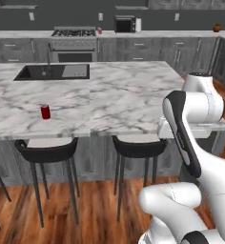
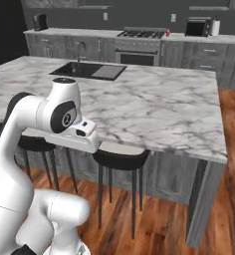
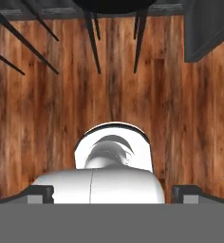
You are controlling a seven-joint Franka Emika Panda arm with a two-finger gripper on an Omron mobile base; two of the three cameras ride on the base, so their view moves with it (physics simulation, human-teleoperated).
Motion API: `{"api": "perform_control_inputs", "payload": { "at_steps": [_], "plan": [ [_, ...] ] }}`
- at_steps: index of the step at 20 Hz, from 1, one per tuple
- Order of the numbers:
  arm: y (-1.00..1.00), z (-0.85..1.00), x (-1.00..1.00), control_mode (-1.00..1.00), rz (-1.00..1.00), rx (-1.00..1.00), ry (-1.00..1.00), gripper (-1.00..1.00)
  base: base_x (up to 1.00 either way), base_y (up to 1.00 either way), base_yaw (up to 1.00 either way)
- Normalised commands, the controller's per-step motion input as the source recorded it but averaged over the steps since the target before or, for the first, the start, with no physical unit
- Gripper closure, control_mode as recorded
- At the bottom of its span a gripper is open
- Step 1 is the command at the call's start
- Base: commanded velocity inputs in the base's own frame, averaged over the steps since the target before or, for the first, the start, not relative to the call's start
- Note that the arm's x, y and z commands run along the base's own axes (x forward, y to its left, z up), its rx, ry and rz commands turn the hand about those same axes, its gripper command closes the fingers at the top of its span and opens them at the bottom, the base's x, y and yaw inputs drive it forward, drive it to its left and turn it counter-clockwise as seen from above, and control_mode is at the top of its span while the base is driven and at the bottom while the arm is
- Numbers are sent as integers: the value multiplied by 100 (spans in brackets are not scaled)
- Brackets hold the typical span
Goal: Four empty soda cans are scattered around the kitchen. Gather all the cans and cluster them next to the stove for recycling.
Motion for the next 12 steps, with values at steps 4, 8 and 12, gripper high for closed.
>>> {"api": "perform_control_inputs", "payload": {
  "at_steps": [4, 8, 12],
  "plan": [
    [0, 0, 0, 100, 0, 0, 0, -100, 0, 100, -21],
    [0, 0, 0, 100, 0, 0, 0, -100, 1, 100, -21],
    [0, 0, 0, 100, 0, 0, 0, -100, 13, 100, -18]
  ]
}}
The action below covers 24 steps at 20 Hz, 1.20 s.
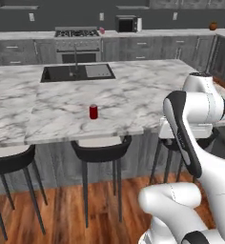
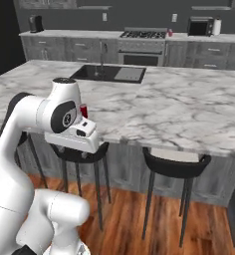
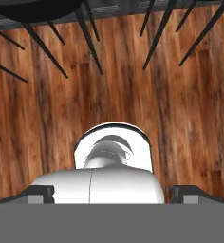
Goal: Four empty soda cans are scattered around the kitchen. Gather all the cans and cluster them next to the stove for recycling.
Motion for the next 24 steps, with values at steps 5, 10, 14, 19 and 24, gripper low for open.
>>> {"api": "perform_control_inputs", "payload": {
  "at_steps": [5, 10, 14, 19, 24],
  "plan": [
    [0, 0, 0, 100, 0, 0, 0, -100, 27, 100, -19],
    [0, 0, 0, 100, 0, 0, 0, -100, 52, 61, -14],
    [0, 0, 0, 100, 0, 0, 0, -100, 59, 11, -12],
    [0, 0, 0, 100, 0, 0, 0, -100, 62, 0, -2],
    [0, 0, 0, 100, 0, 0, 0, -100, 41, -2, 0]
  ]
}}
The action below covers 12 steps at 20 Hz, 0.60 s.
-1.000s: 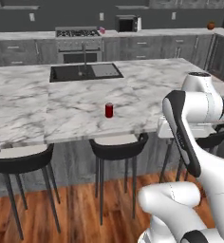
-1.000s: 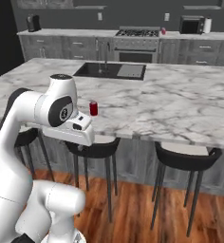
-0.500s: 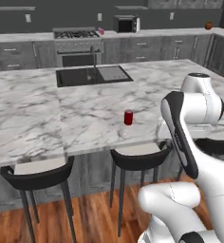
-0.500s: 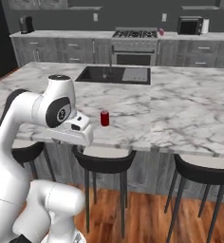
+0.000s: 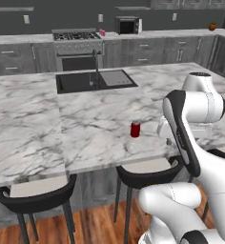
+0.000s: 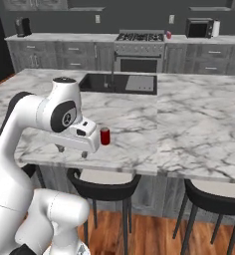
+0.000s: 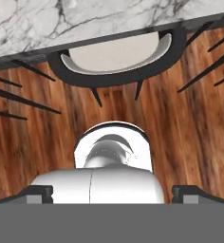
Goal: Four empty soda cans are scattered around the kitchen. Gather all the cans and cluster them next to the stove for recycling.
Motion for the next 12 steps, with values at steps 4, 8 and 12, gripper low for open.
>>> {"api": "perform_control_inputs", "payload": {
  "at_steps": [4, 8, 12],
  "plan": [
    [0, 0, 0, 100, 0, 0, 0, -100, 22, -2, 0],
    [0, 0, 0, 100, 0, 0, 0, -100, 31, 0, 0],
    [0, 0, 25, -100, 0, -1, 0, -100, 56, 0, 0]
  ]
}}
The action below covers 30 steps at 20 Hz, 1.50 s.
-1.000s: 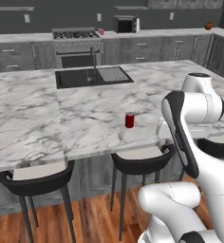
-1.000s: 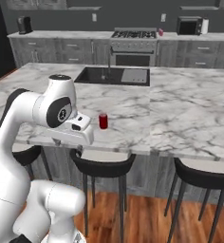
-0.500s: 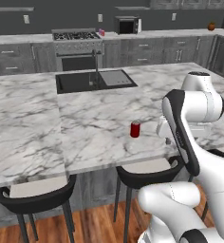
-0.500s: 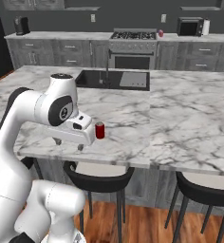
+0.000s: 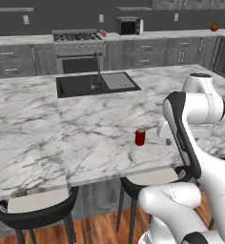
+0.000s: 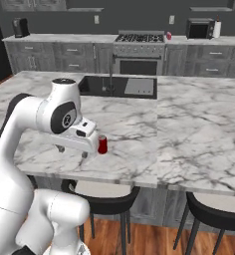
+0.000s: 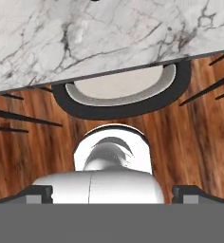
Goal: Four empty soda cans are scattered around the kitchen. Gather all the cans and cluster them next to the stove for recycling.
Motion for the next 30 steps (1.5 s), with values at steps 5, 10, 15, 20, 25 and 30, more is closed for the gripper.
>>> {"api": "perform_control_inputs", "payload": {
  "at_steps": [5, 10, 15, 20, 25, 30],
  "plan": [
    [19, 0, 99, -100, 0, -6, 0, -100, 0, 0, 0],
    [9, -2, 98, -100, 0, -4, 0, -100, 0, 0, 0],
    [0, -5, 84, -100, 0, 0, 0, -100, 0, 0, 0],
    [0, -33, 49, -100, 0, 0, 0, -100, 0, 0, 0],
    [-5, -44, 29, -100, 0, 0, -5, -100, 0, 0, 0],
    [-9, -46, 18, -100, 2, 0, -15, -100, 0, 0, 0]
  ]
}}
